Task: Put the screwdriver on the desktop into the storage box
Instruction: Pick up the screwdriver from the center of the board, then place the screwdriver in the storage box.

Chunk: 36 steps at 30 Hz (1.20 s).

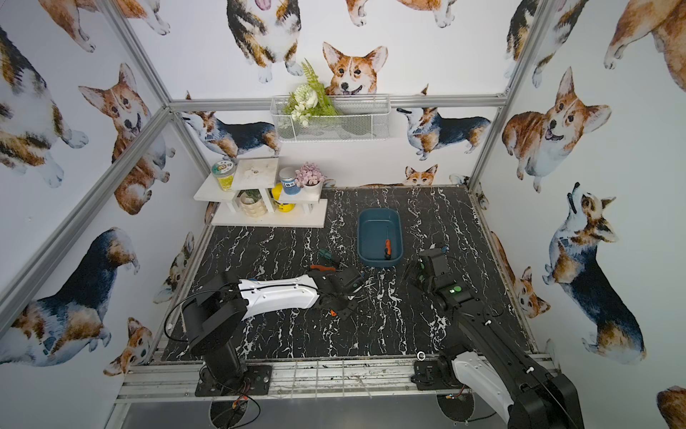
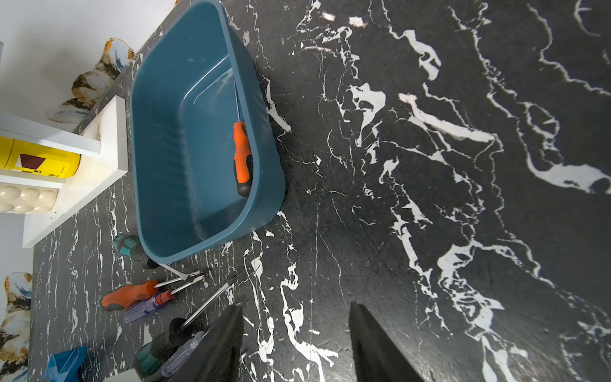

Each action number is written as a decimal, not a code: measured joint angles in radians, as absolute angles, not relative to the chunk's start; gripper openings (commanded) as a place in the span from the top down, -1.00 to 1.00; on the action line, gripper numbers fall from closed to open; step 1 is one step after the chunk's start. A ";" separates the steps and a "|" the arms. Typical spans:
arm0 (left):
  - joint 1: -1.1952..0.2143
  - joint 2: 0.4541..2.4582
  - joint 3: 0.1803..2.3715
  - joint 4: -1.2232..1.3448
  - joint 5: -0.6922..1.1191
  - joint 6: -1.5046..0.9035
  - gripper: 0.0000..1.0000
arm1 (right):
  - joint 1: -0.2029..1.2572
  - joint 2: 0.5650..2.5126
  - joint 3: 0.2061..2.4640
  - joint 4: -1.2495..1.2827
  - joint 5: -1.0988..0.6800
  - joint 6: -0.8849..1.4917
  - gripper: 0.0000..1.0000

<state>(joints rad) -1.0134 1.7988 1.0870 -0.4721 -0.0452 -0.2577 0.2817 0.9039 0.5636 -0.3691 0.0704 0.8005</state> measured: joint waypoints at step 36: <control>-0.937 2.236 2.149 -0.760 -0.257 -0.554 1.00 | 0.267 0.846 0.591 -0.370 0.105 0.796 -0.14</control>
<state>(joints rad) -0.9371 2.2356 2.1490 -0.7605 -0.2573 -0.5537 0.2668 0.8459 0.5915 -0.3702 0.1055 0.7959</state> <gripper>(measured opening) 0.223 0.569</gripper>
